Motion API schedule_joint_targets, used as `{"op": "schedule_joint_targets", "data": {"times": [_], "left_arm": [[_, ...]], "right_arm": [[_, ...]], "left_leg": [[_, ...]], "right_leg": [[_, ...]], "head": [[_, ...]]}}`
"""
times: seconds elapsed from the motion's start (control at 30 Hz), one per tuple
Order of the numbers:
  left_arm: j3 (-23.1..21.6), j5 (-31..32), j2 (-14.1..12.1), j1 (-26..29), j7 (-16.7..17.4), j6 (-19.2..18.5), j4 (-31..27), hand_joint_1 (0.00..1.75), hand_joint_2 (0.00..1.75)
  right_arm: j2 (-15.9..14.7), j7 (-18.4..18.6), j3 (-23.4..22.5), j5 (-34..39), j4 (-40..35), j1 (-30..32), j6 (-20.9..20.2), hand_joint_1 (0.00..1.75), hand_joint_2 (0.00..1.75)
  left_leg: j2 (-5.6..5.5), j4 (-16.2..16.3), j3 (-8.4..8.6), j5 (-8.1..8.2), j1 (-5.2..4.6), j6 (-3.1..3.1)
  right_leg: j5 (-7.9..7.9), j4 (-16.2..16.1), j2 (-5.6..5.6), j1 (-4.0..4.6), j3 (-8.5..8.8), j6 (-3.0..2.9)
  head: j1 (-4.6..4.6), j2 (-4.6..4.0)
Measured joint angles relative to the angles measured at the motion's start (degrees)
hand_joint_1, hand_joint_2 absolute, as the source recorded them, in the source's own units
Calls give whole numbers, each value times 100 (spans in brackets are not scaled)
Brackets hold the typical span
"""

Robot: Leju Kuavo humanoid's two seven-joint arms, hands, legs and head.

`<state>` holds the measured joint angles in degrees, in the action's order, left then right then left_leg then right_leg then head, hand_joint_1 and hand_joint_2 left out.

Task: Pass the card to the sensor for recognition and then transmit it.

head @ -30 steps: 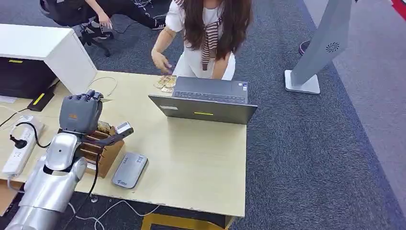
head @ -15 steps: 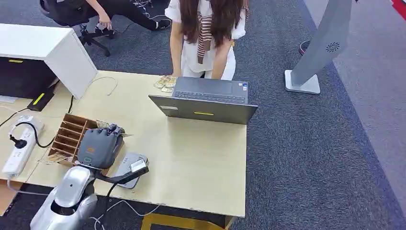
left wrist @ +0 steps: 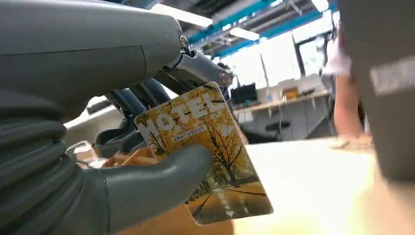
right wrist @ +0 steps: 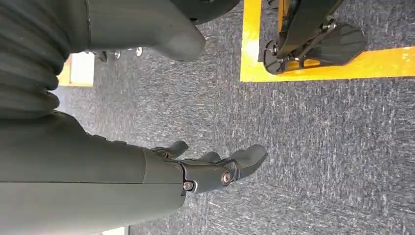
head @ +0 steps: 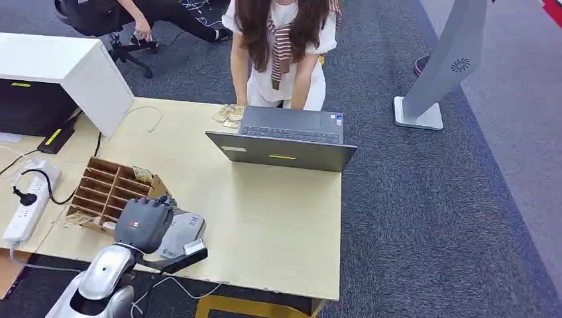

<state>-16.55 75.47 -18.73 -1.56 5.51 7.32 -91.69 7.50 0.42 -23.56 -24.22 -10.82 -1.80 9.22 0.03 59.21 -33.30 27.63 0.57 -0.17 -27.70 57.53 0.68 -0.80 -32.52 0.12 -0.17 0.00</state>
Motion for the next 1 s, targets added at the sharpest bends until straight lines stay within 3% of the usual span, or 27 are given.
{"op": "schedule_joint_targets", "data": {"times": [0.33,0.8,0.9,1.0], "left_arm": [[-13,-247,-188,135,39,-540,188,175,175],[-96,-398,-278,40,37,-717,418,175,175],[-105,-326,-265,31,-9,-438,437,175,175],[-109,-133,-149,-73,-17,189,459,175,175]], "right_arm": [[0,72,-61,-43,0,-2,-2,0,175],[0,96,-87,-116,0,-5,-68,0,175],[0,96,-92,-125,0,-5,-70,0,175],[2,79,-101,-140,0,-4,-79,0,175]], "left_leg": [[-1,0,0,0,1,0],[-3,-1,11,0,0,0],[-2,-1,13,-1,0,0],[-8,1,6,-9,1,3]], "right_leg": [[0,0,-1,0,1,0],[0,0,-4,0,12,0],[0,0,-4,0,12,0],[2,0,-8,1,5,1]], "head": [[0,0],[0,0],[0,0],[-2,0]]}}
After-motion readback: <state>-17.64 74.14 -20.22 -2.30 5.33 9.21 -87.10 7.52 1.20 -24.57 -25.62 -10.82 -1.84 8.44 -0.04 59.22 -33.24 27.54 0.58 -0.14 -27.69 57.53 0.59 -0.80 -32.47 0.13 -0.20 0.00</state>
